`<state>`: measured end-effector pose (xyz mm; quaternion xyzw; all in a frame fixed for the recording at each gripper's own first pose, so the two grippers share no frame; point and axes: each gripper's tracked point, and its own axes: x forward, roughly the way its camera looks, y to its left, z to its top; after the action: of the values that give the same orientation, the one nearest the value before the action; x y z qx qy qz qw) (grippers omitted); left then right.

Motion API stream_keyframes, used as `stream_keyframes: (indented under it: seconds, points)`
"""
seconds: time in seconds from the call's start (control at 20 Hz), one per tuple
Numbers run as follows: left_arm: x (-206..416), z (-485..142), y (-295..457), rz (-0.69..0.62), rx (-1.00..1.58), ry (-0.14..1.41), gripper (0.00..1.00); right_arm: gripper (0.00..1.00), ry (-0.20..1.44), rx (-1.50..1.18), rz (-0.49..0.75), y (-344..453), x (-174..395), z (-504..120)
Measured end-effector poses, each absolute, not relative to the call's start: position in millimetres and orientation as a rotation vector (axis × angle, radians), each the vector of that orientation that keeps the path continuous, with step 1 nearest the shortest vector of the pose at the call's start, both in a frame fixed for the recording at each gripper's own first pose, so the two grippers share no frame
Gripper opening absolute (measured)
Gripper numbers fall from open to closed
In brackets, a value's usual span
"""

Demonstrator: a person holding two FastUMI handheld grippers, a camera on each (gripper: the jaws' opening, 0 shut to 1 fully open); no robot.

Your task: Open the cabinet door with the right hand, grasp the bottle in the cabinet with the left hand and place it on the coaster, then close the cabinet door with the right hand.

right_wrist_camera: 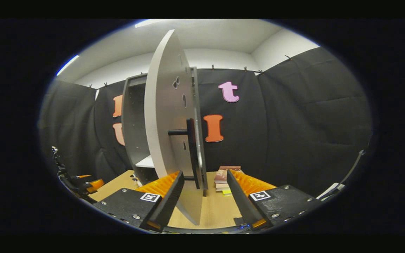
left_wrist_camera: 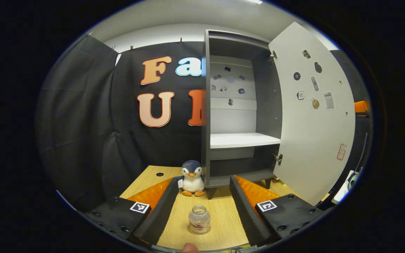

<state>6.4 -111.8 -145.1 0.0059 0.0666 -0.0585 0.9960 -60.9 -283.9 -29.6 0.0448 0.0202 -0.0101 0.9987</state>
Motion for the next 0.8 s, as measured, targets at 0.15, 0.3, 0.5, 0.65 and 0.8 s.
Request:
stream_keyframes:
  seconds: [0.15, 0.3, 0.5, 0.65, 0.8]
  points:
    - [6, -145, -107, -0.113, 0.015, 0.134, 0.95, 0.77, 0.041, 0.089, 0.036, -253, -52, -29]
    - [8, -145, -96, -0.097, 0.014, 0.134, 0.95, 0.78, 0.043, 0.089, 0.1, -222, -42, -30]
    - [14, -147, -76, -0.062, 0.008, 0.137, 0.94, 0.78, 0.04, 0.085, 0.166, -184, -23, -28]
    - [21, -153, -59, -0.027, 0.003, 0.149, 0.95, 0.8, 0.042, 0.097, 0.21, -162, -6, -25]
    - [29, -156, -44, 0.003, -0.004, 0.154, 0.94, 0.84, 0.037, 0.106, 0.237, -143, 17, -24]
